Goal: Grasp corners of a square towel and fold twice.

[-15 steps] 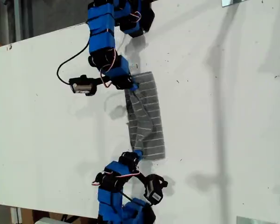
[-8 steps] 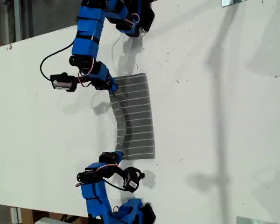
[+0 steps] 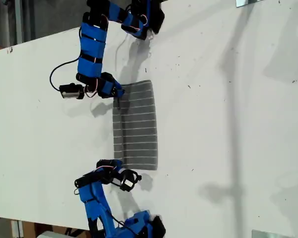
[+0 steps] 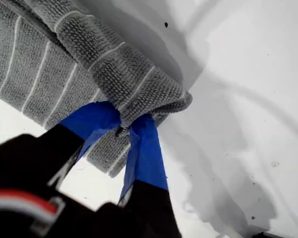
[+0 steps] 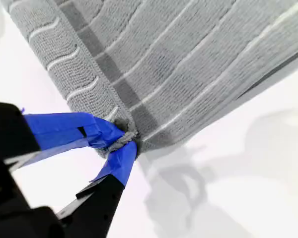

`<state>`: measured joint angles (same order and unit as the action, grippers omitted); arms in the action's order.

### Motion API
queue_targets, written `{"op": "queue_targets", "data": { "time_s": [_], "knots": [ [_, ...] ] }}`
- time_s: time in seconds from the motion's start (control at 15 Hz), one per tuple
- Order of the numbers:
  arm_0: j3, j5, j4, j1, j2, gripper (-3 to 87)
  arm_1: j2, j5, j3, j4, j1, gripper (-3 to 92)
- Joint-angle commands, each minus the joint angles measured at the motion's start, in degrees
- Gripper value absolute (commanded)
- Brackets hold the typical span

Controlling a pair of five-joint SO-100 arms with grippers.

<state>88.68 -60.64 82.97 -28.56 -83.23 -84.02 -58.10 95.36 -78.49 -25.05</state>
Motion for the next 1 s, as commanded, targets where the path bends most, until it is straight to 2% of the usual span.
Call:
{"op": "queue_targets", "data": {
  "time_s": [0.0, 0.27, 0.47, 0.93],
  "knots": [
    [-5.54, -4.04, 5.45, 8.44, -5.63, 0.0, -8.61, 0.09, -1.67, -3.52, 4.66, -0.2],
    [-4.57, -11.34, 6.5, 19.25, -8.09, 0.0, -14.24, -6.59, 2.2, -6.94, 17.14, -0.2],
    [0.62, -15.21, 1.49, 23.29, -8.79, 0.0, -15.12, -12.13, 6.59, -6.42, 24.17, -0.2],
    [1.67, -18.02, -1.76, 27.16, -3.69, 0.0, -14.77, -14.15, 16.79, 2.81, 25.49, -0.2]
  ]
}}
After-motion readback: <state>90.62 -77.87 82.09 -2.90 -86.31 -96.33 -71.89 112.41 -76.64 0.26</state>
